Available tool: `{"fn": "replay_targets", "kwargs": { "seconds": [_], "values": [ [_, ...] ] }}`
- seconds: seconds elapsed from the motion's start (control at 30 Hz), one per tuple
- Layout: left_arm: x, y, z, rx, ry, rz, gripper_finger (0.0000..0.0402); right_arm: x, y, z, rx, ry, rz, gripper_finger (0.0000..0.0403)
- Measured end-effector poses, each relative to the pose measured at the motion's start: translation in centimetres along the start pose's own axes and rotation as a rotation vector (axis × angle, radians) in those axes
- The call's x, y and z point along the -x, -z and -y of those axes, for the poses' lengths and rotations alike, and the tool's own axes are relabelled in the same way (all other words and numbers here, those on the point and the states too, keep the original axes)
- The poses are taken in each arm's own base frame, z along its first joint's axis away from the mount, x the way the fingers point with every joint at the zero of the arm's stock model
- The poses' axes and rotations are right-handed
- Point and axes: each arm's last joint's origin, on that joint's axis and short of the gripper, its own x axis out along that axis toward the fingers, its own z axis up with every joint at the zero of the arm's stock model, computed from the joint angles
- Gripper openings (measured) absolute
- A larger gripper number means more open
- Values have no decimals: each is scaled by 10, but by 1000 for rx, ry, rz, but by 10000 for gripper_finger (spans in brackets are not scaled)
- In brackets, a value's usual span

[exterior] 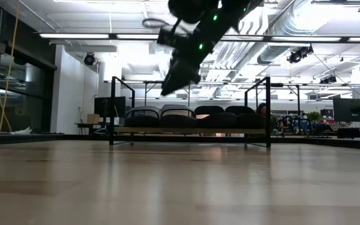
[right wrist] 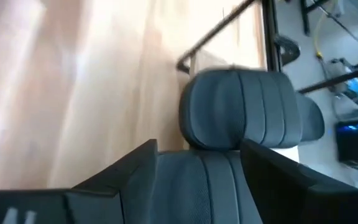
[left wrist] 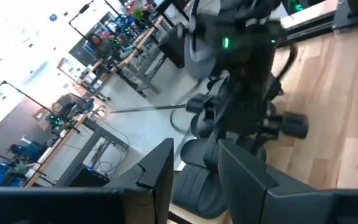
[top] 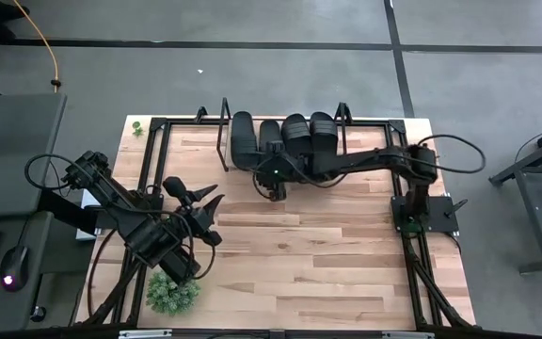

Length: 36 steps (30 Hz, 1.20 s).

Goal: Pick and place slides into the shelf
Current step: Return to Home Position

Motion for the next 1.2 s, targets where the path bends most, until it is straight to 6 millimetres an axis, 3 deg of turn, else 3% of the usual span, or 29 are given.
{"fn": "replay_targets", "kwargs": {
  "seconds": [0.33, 0.57, 0.83, 1.2],
  "values": [
    [1, 1, -6, -62, -21, 26, 111, 59, -15, 24, -223, -27, 139, 213],
    [0, -1, -4, -95, -18, 28, 111, 88, -24, 24, -428, -52, 208, 213],
    [1, 1, -3, -129, 41, -28, 111, 91, -25, 19, -537, -78, 193, 213],
    [2, -15, -2, 86, 11, 54, 111, 89, -15, 13, -650, -164, 84, 213]
  ]
}}
